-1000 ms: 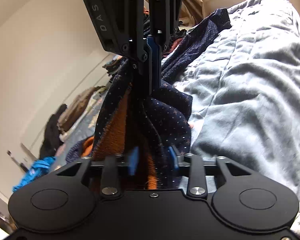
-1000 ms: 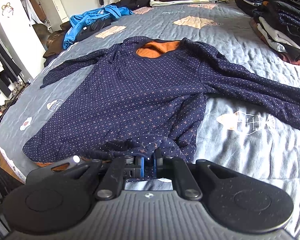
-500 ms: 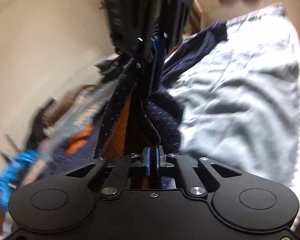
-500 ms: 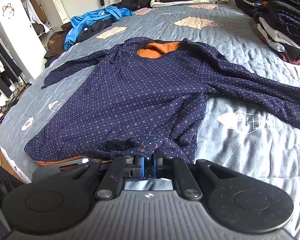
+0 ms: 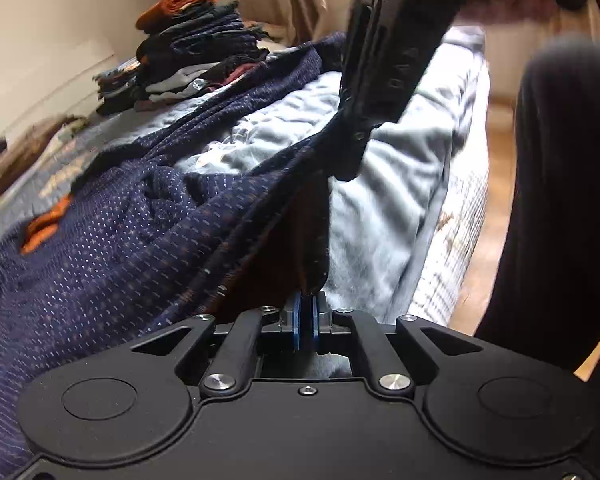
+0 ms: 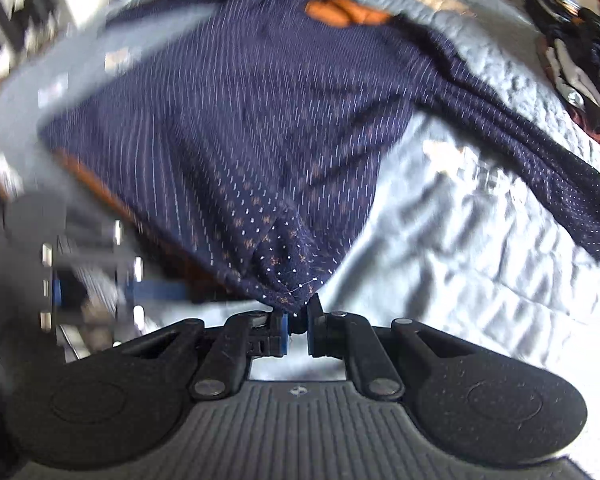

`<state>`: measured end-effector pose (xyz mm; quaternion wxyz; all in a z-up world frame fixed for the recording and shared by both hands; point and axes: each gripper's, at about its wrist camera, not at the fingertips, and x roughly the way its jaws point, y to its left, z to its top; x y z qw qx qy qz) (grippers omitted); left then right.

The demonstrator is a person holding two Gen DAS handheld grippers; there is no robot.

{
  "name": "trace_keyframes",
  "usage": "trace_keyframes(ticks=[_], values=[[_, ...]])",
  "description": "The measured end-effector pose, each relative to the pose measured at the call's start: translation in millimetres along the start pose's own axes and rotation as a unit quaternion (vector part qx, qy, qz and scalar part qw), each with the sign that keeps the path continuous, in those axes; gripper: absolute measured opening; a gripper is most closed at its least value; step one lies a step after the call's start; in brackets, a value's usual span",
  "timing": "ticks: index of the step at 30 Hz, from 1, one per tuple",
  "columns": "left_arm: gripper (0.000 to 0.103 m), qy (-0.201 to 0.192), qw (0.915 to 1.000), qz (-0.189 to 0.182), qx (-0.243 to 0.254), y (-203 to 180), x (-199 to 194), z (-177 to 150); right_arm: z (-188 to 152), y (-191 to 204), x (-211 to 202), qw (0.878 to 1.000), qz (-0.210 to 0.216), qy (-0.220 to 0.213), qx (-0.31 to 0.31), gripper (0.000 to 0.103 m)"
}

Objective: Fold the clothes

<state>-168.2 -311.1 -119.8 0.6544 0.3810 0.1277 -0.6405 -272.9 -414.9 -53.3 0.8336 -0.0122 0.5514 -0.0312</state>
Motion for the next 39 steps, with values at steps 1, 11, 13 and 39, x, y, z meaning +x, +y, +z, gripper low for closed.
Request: trace_keyframes(ticks=[1, 11, 13, 39], values=[[0.014, 0.003, 0.9999, 0.002, 0.009, -3, -1, -1, -4, 4, 3, 1.0, -0.009, 0.015, -0.019, 0.008], [0.04, -0.001, 0.992, -0.117, -0.047, 29, -62, -22, -33, 10, 7, 0.991, -0.026, 0.095, -0.092, 0.008], [0.044, -0.015, 0.9908, -0.101, -0.089, 55, -75, -20, -26, -1, -10, 0.998, -0.014, 0.043, -0.046, 0.01], [0.057, -0.036, 0.9589, 0.036, -0.279, 178, -63, -41, 39, -9, 48, 0.994, -0.019, -0.085, 0.072, 0.038]])
